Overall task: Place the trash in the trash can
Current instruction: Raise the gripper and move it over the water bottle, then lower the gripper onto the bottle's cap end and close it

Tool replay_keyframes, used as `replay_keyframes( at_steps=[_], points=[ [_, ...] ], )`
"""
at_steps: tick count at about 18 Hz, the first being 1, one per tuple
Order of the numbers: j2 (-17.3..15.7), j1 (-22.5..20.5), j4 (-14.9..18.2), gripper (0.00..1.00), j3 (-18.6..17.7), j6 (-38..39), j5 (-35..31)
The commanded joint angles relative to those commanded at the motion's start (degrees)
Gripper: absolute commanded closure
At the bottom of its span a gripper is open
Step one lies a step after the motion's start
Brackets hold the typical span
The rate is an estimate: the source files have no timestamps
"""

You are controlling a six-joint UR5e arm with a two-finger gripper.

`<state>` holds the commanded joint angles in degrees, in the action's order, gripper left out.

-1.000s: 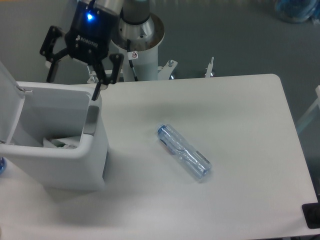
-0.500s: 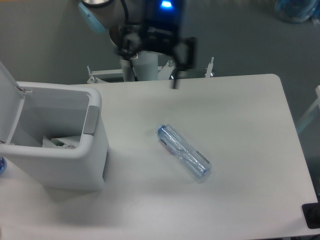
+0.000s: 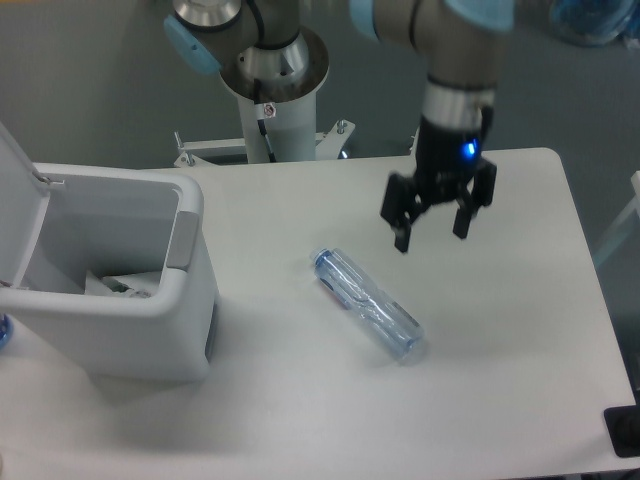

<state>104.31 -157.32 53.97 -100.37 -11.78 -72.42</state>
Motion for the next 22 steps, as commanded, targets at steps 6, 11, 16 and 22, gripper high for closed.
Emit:
replay_keyframes(
  at_steps=[6,11,16,22],
  points=[
    [5.72,1.67,-0.70,0.00,0.97,0.00,-3.96],
    [12.48,7.54,-0.79,0.00,5.43,5.17,-11.24],
    [13.37,8.09,-1.93,0.00,5.98,5.01,-11.08],
    [15.75,8.53,-4.04,0.00,5.89,5.36,-11.52]
  ],
)
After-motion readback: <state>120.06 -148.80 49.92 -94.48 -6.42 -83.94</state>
